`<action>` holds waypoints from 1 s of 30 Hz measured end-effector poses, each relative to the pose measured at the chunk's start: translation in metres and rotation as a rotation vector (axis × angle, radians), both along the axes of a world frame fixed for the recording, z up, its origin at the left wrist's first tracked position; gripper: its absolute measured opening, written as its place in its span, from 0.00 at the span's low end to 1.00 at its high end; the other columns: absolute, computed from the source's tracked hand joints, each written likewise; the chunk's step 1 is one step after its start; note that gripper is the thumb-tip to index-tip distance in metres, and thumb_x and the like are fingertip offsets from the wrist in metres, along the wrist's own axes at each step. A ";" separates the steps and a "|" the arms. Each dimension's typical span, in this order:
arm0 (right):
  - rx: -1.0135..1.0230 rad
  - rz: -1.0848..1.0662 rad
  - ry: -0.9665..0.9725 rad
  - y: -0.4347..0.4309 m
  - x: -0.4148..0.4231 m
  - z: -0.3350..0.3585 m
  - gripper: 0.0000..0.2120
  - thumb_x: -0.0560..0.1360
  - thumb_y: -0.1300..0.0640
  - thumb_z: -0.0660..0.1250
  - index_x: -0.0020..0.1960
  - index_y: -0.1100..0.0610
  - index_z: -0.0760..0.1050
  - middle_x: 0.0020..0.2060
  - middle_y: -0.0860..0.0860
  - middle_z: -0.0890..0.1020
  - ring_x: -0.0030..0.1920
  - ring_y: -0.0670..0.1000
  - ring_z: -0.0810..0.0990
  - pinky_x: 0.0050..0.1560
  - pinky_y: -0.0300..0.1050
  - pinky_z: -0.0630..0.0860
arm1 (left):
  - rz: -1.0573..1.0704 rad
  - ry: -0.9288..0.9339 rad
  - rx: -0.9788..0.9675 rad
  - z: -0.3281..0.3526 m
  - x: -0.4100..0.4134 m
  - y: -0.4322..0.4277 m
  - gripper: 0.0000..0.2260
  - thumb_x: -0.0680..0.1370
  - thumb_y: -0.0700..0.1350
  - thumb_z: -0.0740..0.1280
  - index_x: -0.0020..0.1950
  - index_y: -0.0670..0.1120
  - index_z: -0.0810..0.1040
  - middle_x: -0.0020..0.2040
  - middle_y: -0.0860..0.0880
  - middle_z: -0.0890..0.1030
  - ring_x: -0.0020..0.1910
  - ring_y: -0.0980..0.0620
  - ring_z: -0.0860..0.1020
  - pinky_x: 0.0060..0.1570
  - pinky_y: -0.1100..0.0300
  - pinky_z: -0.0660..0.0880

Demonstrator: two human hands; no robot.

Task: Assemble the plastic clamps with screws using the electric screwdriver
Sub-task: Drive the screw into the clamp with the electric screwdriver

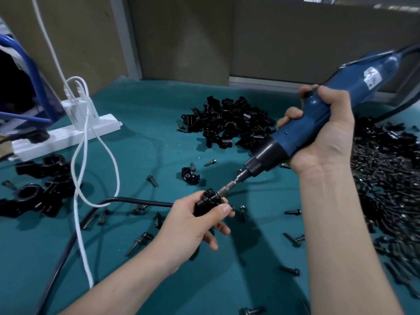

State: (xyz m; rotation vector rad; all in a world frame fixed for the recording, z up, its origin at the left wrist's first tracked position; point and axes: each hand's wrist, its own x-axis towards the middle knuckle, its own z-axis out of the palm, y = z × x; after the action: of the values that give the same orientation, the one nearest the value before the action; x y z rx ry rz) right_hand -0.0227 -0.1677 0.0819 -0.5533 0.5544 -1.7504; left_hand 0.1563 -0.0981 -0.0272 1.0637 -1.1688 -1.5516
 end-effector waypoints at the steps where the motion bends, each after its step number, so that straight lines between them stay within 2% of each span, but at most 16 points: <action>1: -0.005 0.002 -0.002 0.000 0.000 0.000 0.08 0.75 0.58 0.63 0.37 0.54 0.73 0.36 0.46 0.79 0.27 0.45 0.70 0.32 0.38 0.70 | -0.006 0.003 0.004 0.000 0.000 0.000 0.01 0.76 0.38 0.69 0.46 0.43 0.81 0.44 0.43 0.85 0.34 0.50 0.81 0.22 0.65 0.71; 4: -0.042 0.027 -0.001 0.001 -0.002 0.001 0.04 0.74 0.57 0.62 0.41 0.54 0.71 0.36 0.45 0.79 0.27 0.45 0.70 0.32 0.38 0.70 | -0.038 0.015 0.016 0.001 0.000 0.000 0.01 0.75 0.40 0.71 0.45 0.44 0.81 0.43 0.42 0.84 0.33 0.50 0.81 0.23 0.65 0.71; 6: -0.080 0.046 0.009 0.003 -0.003 0.002 0.01 0.72 0.57 0.62 0.42 0.53 0.70 0.37 0.45 0.79 0.27 0.45 0.70 0.32 0.38 0.69 | -0.062 0.007 0.016 0.001 0.001 0.000 0.04 0.72 0.43 0.71 0.44 0.44 0.81 0.42 0.42 0.84 0.32 0.50 0.80 0.22 0.64 0.71; 11: -0.153 0.053 0.011 0.005 0.000 0.003 0.01 0.73 0.57 0.61 0.44 0.53 0.71 0.37 0.45 0.79 0.27 0.45 0.70 0.32 0.38 0.69 | -0.091 0.000 0.023 0.003 0.000 -0.004 0.08 0.71 0.45 0.69 0.45 0.41 0.79 0.40 0.42 0.84 0.29 0.50 0.78 0.22 0.64 0.72; 18: -0.279 0.100 0.041 0.008 0.007 0.003 0.04 0.74 0.57 0.58 0.46 0.54 0.71 0.38 0.46 0.77 0.27 0.45 0.70 0.32 0.39 0.70 | -0.094 0.083 0.052 0.004 0.003 -0.002 0.10 0.72 0.46 0.73 0.45 0.40 0.78 0.41 0.40 0.84 0.26 0.51 0.76 0.25 0.64 0.74; 21: -0.285 0.123 0.045 0.007 0.008 0.004 0.05 0.72 0.56 0.58 0.46 0.54 0.71 0.38 0.45 0.77 0.27 0.45 0.70 0.32 0.39 0.69 | -0.091 0.066 0.055 0.005 0.002 -0.001 0.11 0.70 0.46 0.69 0.45 0.39 0.77 0.40 0.41 0.84 0.25 0.53 0.74 0.22 0.65 0.71; 25: -0.309 0.147 0.045 0.008 0.007 0.004 0.06 0.72 0.56 0.57 0.47 0.54 0.70 0.37 0.45 0.77 0.26 0.45 0.70 0.31 0.39 0.69 | -0.125 0.019 0.048 0.006 0.003 -0.001 0.04 0.78 0.39 0.65 0.47 0.38 0.76 0.41 0.42 0.84 0.21 0.57 0.65 0.17 0.69 0.61; 30: -0.336 0.176 0.032 0.008 0.005 0.003 0.06 0.72 0.55 0.56 0.47 0.53 0.70 0.37 0.45 0.76 0.26 0.45 0.70 0.31 0.39 0.68 | -0.144 0.005 0.037 0.006 0.004 -0.001 0.04 0.78 0.39 0.65 0.47 0.38 0.75 0.42 0.43 0.84 0.22 0.58 0.65 0.17 0.69 0.61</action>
State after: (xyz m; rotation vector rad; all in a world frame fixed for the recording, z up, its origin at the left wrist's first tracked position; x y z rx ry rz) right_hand -0.0173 -0.1600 0.0851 -0.8406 0.2239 -1.6764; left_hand 0.1601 -0.0991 -0.0211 1.0178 -1.2407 -1.6923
